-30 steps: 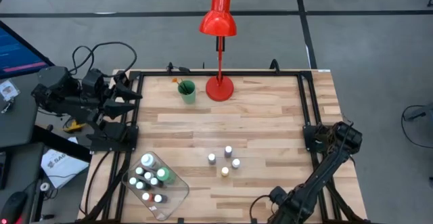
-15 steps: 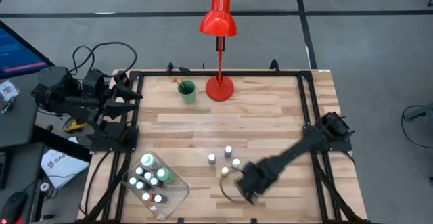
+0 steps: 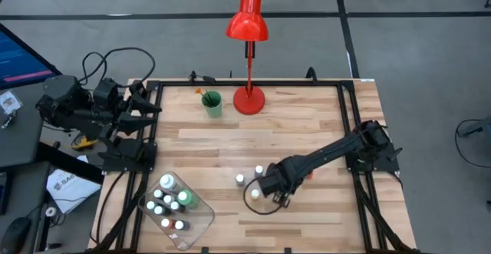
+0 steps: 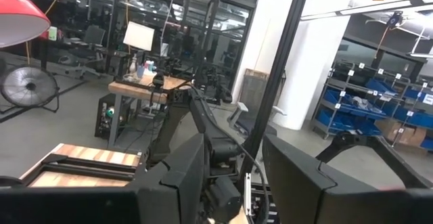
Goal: Pick & Place Paint Supplies
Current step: Put the orange coloring bottle into the transparent bin
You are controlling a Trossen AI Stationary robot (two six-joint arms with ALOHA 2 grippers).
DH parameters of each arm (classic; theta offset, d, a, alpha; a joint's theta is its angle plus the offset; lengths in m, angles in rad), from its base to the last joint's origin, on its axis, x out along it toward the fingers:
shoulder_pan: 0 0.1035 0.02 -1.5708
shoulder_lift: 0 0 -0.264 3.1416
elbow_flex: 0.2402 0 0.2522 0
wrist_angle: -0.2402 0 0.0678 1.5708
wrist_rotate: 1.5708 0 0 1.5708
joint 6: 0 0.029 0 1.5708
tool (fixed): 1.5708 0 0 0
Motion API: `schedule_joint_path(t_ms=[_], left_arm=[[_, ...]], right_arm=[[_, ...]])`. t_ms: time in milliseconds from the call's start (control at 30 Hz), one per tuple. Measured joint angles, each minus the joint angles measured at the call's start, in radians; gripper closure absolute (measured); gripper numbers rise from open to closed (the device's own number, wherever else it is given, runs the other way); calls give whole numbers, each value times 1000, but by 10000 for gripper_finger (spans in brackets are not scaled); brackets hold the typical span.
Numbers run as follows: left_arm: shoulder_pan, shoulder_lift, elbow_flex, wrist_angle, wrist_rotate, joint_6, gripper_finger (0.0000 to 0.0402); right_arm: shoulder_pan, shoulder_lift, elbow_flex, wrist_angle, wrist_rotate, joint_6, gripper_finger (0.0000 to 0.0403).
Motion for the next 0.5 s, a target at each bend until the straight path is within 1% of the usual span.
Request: schedule_joint_path(t_ms=[67, 133, 267, 333, 400, 500], left_arm=[[0, 0, 0, 0, -4, 1, 261], [0, 0, 0, 0, -5, 20, 261], [0, 0, 0, 0, -5, 32, 261], [0, 0, 0, 0, -5, 30, 261], [0, 0, 0, 0, -5, 28, 257], [0, 0, 0, -1, -6, 21, 250]], right_arm=[[-21, 0, 12, -95, 83, -35, 343], [-65, 0, 10, -136, 128, -97, 317], [-187, -1, -20, -112, 131, -264, 251], [-262, -2, -72, -98, 130, -320, 215], [-345, -39, -146, -88, 132, -361, 181], [-463, -128, -279, -43, 131, -403, 153]])
